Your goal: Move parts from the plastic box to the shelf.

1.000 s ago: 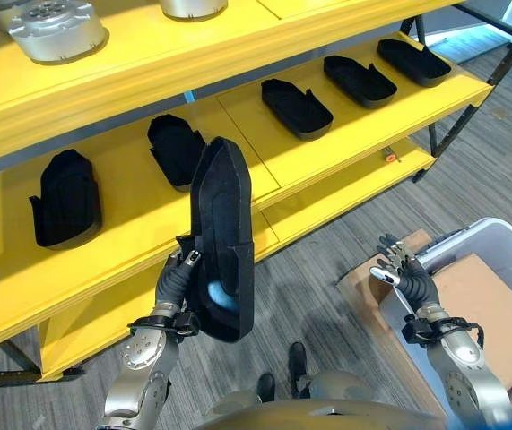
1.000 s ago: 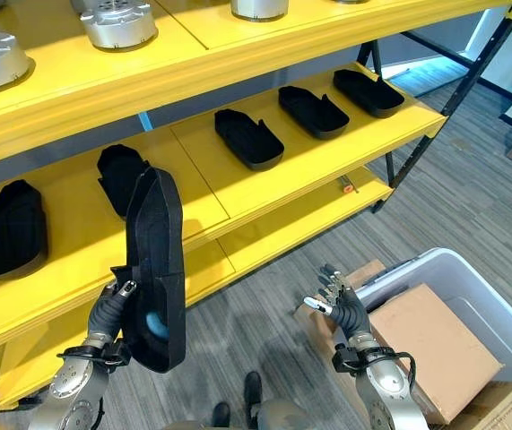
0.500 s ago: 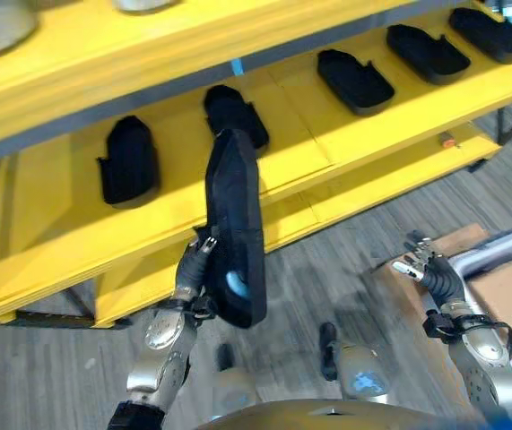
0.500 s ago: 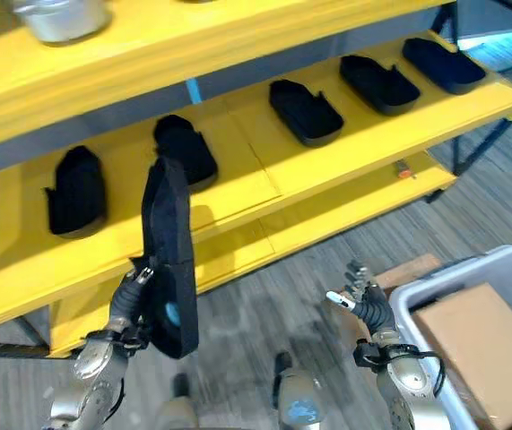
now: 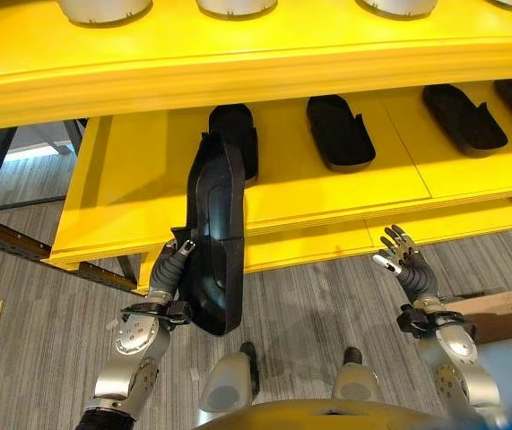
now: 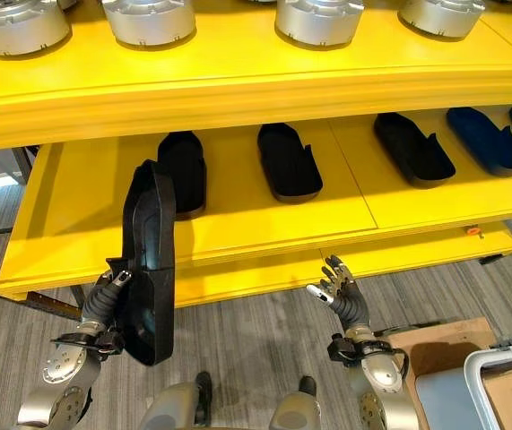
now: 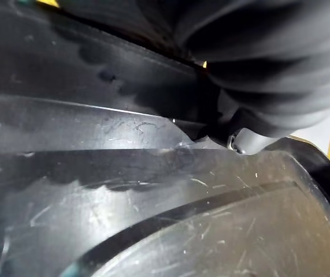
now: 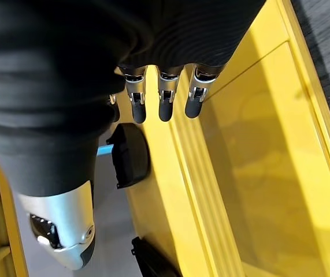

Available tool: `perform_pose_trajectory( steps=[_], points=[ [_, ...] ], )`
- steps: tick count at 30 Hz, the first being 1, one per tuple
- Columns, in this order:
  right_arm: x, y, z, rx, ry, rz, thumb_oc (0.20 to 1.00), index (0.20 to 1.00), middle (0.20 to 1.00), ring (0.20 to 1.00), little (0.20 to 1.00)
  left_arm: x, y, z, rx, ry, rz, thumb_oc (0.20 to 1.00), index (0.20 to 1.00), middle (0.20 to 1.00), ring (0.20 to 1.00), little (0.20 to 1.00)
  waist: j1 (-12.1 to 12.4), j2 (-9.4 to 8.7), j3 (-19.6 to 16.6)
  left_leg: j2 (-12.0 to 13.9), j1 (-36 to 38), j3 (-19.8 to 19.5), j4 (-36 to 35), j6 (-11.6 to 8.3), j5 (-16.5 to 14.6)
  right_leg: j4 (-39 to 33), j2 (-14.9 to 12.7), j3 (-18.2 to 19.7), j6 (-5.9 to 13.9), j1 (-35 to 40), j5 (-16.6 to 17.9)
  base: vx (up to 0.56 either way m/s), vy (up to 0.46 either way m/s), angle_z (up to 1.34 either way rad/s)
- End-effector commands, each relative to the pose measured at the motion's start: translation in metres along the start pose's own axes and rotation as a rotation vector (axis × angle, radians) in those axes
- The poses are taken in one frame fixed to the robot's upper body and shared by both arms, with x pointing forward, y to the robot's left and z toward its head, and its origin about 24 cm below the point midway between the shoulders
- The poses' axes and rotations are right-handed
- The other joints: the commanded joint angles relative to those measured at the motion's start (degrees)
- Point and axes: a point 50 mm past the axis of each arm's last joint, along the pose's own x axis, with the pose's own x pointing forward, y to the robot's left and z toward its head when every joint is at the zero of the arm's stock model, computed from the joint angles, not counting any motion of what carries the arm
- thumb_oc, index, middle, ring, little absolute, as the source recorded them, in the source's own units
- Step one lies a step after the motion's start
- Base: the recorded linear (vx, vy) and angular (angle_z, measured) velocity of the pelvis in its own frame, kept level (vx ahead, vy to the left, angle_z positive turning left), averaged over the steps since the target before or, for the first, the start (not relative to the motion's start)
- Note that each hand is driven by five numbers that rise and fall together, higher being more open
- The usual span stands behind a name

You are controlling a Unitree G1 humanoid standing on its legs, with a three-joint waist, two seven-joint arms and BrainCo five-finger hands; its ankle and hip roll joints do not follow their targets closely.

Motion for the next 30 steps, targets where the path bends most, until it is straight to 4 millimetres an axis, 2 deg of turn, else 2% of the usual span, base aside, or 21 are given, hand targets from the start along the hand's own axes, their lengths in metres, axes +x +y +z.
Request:
perform_pose_trajectory(
  steps=[1, 3, 4, 5, 6, 8, 9, 11, 13, 15, 16, 17, 18, 19, 20, 21, 22, 23, 24, 26, 30],
  points=[
    [0.008, 0.01, 0.016, 0.004, -0.076, 0.092, 1.0, 1.0, 1.0, 1.0, 1.0, 0.008, -0.005, 0.043, -0.03, -0.224, -0.009, 0.2, 0.2, 0.2, 0.2, 0.2, 0.83, 2.25, -1.07, 5.41, 3.01, 0.58, -9.71, -2.54, 6.23, 0.5, -0.86, -5.71, 2.71, 1.47, 5.85, 0.0, 0.398, -0.72],
    [0.011, 0.012, 0.015, -0.01, -0.062, 0.121, 1.0, 1.0, 1.0, 1.0, 1.0, 0.009, -0.008, 0.041, -0.038, -0.218, -0.022, 0.2, 0.2, 0.2, 0.2, 0.2, 0.24, 2.68, -1.25, 4.74, 6.29, 2.41, -14.74, -1.87, 7.62, 4.23, 5.83, -7.55, 1.07, -1.2, -0.13, 0.05, 0.223, -0.9],
    [0.011, 0.012, 0.015, -0.01, -0.062, 0.121, 1.0, 1.0, 1.0, 1.0, 1.0, 0.009, -0.008, 0.041, -0.039, -0.218, -0.022, 0.2, 0.2, 0.2, 0.2, 0.2, 0.31, 2.68, -1.17, 4.76, 6.46, 2.49, -14.87, -1.91, 7.64, 4.38, 5.84, -7.46, 1.04, -1.2, -0.24, 0.06, 0.11, -0.88],
    [0.01, 0.01, 0.014, -0.004, -0.055, 0.123, 1.0, 1.0, 1.0, 1.0, 1.0, 0.008, -0.009, 0.038, -0.04, -0.205, -0.029, 0.2, 0.2, 0.2, 0.2, 0.2, -0.75, 2.49, -1.25, 4.29, 7.72, 2.77, -16.7, -1.72, 8.59, 5.67, 11.49, -5.19, 0.33, -3.08, -2.8, 0.06, 0.062, -0.56],
    [0.01, 0.01, 0.012, -0.005, -0.048, 0.129, 1.0, 1.0, 1.0, 1.0, 1.0, 0.007, -0.009, 0.036, -0.045, -0.199, -0.03, 0.2, 0.2, 0.2, 0.2, 0.2, -0.95, 2.14, -1.33, 3.77, 8.77, 3.32, -18.22, -1.83, 9.19, 4.42, 14.33, -4.35, 0.02, -3.44, -3.69, 0.08, 0.07, -0.35],
    [0.004, 0.007, 0.01, -0.015, -0.028, 0.132, 1.0, 1.0, 1.0, 1.0, 1.0, 0.003, -0.01, 0.03, -0.061, -0.183, -0.029, 0.2, 0.2, 0.2, 0.2, 0.2, -0.73, 1.05, -1.34, 2.66, 10.22, 3.75, -18.57, -2.17, 9.2, -2.41, 15.94, -4.38, -3.15, 0.12, -5.12, 0.09, -0.05, -0.14],
    [0.002, 0.003, 0.009, -0.024, -0.02, 0.121, 1.0, 1.0, 1.0, 1.0, 1.0, 0.002, -0.012, 0.026, -0.051, -0.162, -0.036, 0.2, 0.2, 0.2, 0.2, 0.2, -1.54, 0.9, -1.65, 2.79, 10.5, 3.0, -18.9, -2.19, 9.44, -2.5, 18.04, -0.39, -4.23, 0.38, -5.64, 0.07, -0.083, -0.22],
    [0.001, 0.002, 0.008, -0.032, -0.012, 0.117, 1.0, 1.0, 1.0, 1.0, 1.0, 0.001, -0.013, 0.026, -0.071, -0.168, -0.034, 0.2, 0.2, 0.2, 0.2, 0.2, -1.79, 0.62, -1.83, 2.69, 10.68, 2.79, -18.88, -2.49, 9.32, -3.86, 19.06, 1.63, -4.26, 1.1, -4.73, 0.06, -0.092, 0.0],
    [0.0, -0.001, 0.013, -0.06, -0.027, 0.123, 1.0, 1.0, 1.0, 1.0, 1.0, -0.002, -0.014, 0.026, -0.091, -0.178, -0.031, 0.2, 0.2, 0.2, 0.2, 0.2, -1.1, 0.57, -1.92, 3.06, 9.85, 3.9, -15.89, -2.86, 8.46, -6.46, 17.96, -0.6, -3.98, 2.34, -3.57, 0.05, -0.133, 0.28],
    [-0.003, -0.013, 0.014, -0.078, -0.023, 0.082, 1.0, 1.0, 1.0, 1.0, 1.0, 0.0, -0.018, 0.029, -0.082, -0.191, -0.066, 0.2, 0.2, 0.2, 0.2, 0.2, -1.16, 0.26, -0.99, 3.96, 5.56, 3.16, -6.61, -4.6, 9.24, -7.0, 18.08, -1.28, -5.46, 3.54, -4.39, -0.01, -0.165, 0.13],
    [-0.002, -0.013, 0.015, -0.078, -0.023, 0.081, 1.0, 1.0, 1.0, 1.0, 1.0, 0.0, -0.018, 0.029, -0.082, -0.191, -0.066, 0.2, 0.2, 0.2, 0.2, 0.2, -1.29, 0.31, -1.01, 4.02, 5.29, 2.97, -6.27, -4.64, 9.12, -7.02, 18.14, -1.44, -5.5, 3.51, -4.39, -0.12, -0.136, 0.33],
    [-0.001, -0.016, 0.018, -0.087, -0.032, 0.069, 1.0, 1.0, 1.0, 1.0, 1.0, 0.004, -0.021, 0.034, -0.085, -0.214, -0.065, 0.2, 0.2, 0.2, 0.2, 0.2, -0.49, 0.45, 0.97, 3.13, 1.71, -1.66, -0.79, -6.4, 11.77, -6.1, 17.99, -2.07, -6.37, 3.27, -4.72, -0.1, -0.044, 0.35],
    [-0.001, -0.016, 0.018, -0.087, -0.032, 0.069, 1.0, 1.0, 1.0, 1.0, 1.0, 0.004, -0.021, 0.034, -0.085, -0.214, -0.065, 0.2, 0.2, 0.2, 0.2, 0.2, -0.49, 0.45, 0.97, 3.13, 1.71, -1.66, -0.79, -6.4, 11.77, -6.1, 17.99, -2.07, -6.37, 3.27, -4.72, -0.12, -0.043, 0.36],
    [0.0, -0.015, 0.018, -0.088, -0.035, 0.073, 1.0, 1.0, 1.0, 1.0, 1.0, 0.005, -0.021, 0.035, -0.092, -0.22, -0.056, 0.2, 0.2, 0.2, 0.2, 0.2, -0.49, 0.24, 0.83, 2.71, 1.62, -3.11, -1.25, -6.16, 11.26, -5.78, 17.61, -2.24, -6.21, 2.54, -4.7, -0.03, 0.029, 0.24],
    [0.0, -0.013, 0.016, -0.083, -0.028, 0.079, 1.0, 1.0, 1.0, 1.0, 1.0, 0.004, -0.019, 0.035, -0.099, -0.223, -0.035, 0.2, 0.2, 0.2, 0.2, 0.2, -0.8, 0.25, 0.2, 5.67, 3.29, -3.86, -4.72, -5.82, 10.51, -4.9, 17.07, -2.02, -5.81, 1.61, -4.99, -0.03, 0.027, 0.18],
    [0.0, -0.013, 0.016, -0.084, -0.028, 0.079, 1.0, 1.0, 1.0, 1.0, 1.0, 0.004, -0.019, 0.035, -0.099, -0.223, -0.035, 0.2, 0.2, 0.2, 0.2, 0.2, -0.71, 0.23, 0.28, 5.69, 3.62, -3.74, -5.02, -5.85, 10.58, -4.84, 17.08, -1.91, -5.83, 1.72, -5.06, 0.03, 0.091, 0.1],
    [0.0, -0.012, 0.014, -0.074, -0.02, 0.078, 1.0, 1.0, 1.0, 1.0, 1.0, 0.002, -0.019, 0.035, -0.116, -0.226, -0.023, 0.2, 0.2, 0.2, 0.2, 0.2, -1.07, 0.6, -0.31, 10.26, 6.6, -2.94, -10.81, -6.36, 12.2, -4.12, 16.47, -1.94, -5.31, 1.55, -5.55, 0.05, 0.196, 0.06],
    [0.0, -0.013, 0.015, -0.064, -0.028, 0.066, 1.0, 1.0, 1.0, 1.0, 1.0, 0.002, -0.019, 0.035, -0.117, -0.23, -0.018, 0.2, 0.2, 0.2, 0.2, 0.2, -1.2, 1.76, -0.8, 14.65, 7.79, -3.91, -17.07, -6.92, 16.62, -2.43, 15.37, -2.24, -4.5, 0.46, -6.41, 0.05, 0.193, 0.08],
    [0.0, -0.013, 0.015, -0.065, -0.028, 0.066, 1.0, 1.0, 1.0, 1.0, 1.0, 0.002, -0.019, 0.035, -0.117, -0.23, -0.018, 0.2, 0.2, 0.2, 0.2, 0.2, -1.22, 1.78, -0.78, 14.68, 8.21, -3.84, -17.83, -7.01, 17.04, -2.15, 15.39, -2.26, -4.55, 0.39, -6.61, 0.0, 0.254, 0.16],
    [0.003, -0.016, 0.022, -0.068, -0.058, 0.044, 1.0, 1.0, 1.0, 1.0, 1.0, 0.005, -0.021, 0.04, -0.117, -0.247, -0.026, 0.2, 0.2, 0.2, 0.2, 0.2, -2.23, 4.48, -0.71, 17.08, 9.65, -3.98, -23.67, -8.6, 19.87, 3.52, 13.13, -2.23, -3.14, -3.09, -7.94, -0.04, 0.305, 0.16],
    [0.002, -0.017, 0.022, -0.086, -0.067, 0.029, 1.0, 1.0, 1.0, 1.0, 1.0, 0.008, -0.023, 0.043, -0.104, -0.262, -0.05, 0.2, 0.2, 0.2, 0.2, 0.2, -2.81, 6.17, -1.01, 15.88, 10.95, -3.41, -24.71, -9.55, 17.53, 5.89, 10.97, -2.55, -2.15, -4.41, -7.33, 0.0, 0.311, 0.22]
  ],
)
